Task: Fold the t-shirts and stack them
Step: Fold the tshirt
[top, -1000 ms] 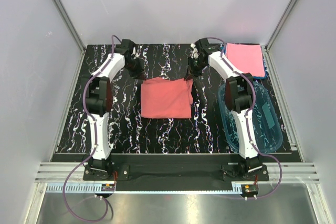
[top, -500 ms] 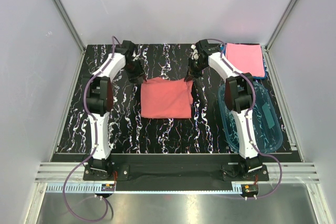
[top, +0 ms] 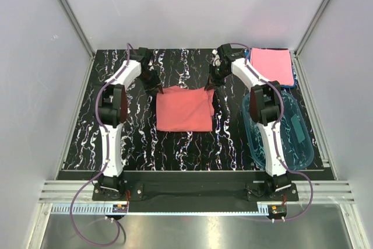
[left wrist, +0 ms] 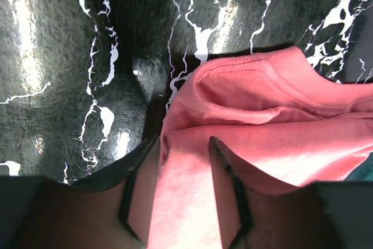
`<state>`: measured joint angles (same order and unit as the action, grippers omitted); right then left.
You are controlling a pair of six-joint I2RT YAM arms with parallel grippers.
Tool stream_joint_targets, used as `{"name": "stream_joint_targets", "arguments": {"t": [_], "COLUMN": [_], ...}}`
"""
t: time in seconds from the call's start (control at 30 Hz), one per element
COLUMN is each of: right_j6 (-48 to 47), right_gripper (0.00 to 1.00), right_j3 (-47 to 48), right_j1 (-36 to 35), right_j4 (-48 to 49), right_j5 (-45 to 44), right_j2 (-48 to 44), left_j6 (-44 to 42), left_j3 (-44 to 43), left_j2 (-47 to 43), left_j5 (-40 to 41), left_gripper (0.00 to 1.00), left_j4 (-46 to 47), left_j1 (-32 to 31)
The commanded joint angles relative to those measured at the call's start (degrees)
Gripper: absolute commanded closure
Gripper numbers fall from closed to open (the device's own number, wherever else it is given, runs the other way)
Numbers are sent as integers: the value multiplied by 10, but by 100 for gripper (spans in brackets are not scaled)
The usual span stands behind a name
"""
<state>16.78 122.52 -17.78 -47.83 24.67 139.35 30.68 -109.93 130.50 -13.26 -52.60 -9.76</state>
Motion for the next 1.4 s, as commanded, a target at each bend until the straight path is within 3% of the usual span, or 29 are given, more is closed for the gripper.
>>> {"name": "stream_joint_targets", "arguments": {"t": [0.0, 0.13, 0.17, 0.2, 0.43, 0.73, 1.2, 1.37], "right_j6": [0, 2, 3, 3, 25, 36, 48, 49], "right_gripper": [100, 100, 100, 100, 100, 100, 100, 100], "right_j3": [10, 7, 8, 4, -34, -50, -54, -47], "right_j1": [6, 6, 6, 6, 8, 25, 49, 62], "right_j4": [9, 6, 5, 3, -5, -20, 0, -7], "right_j5": [4, -1, -2, -4, -32, -46, -46, -83], "right_j2": [-33, -34, -36, -37, -88, -115, -51, -29], "left_j6": [10, 6, 5, 4, 10, 25, 35, 54], "left_j3": [15, 0, -5, -8, -1, -29, -233, -280], "left_j2": [-10, -10, -10, -18, -84, -84, 108, 169], "left_j5": [-22, -27, -26, -17, 12, 5, -75, -114], "left_gripper": [61, 83, 95, 100, 100, 100, 100, 100], "left_j4": [21, 30, 29, 29, 45, 67, 129, 204], "left_j1": [-3, -3, -3, -3, -13, -18, -25, -43]}}
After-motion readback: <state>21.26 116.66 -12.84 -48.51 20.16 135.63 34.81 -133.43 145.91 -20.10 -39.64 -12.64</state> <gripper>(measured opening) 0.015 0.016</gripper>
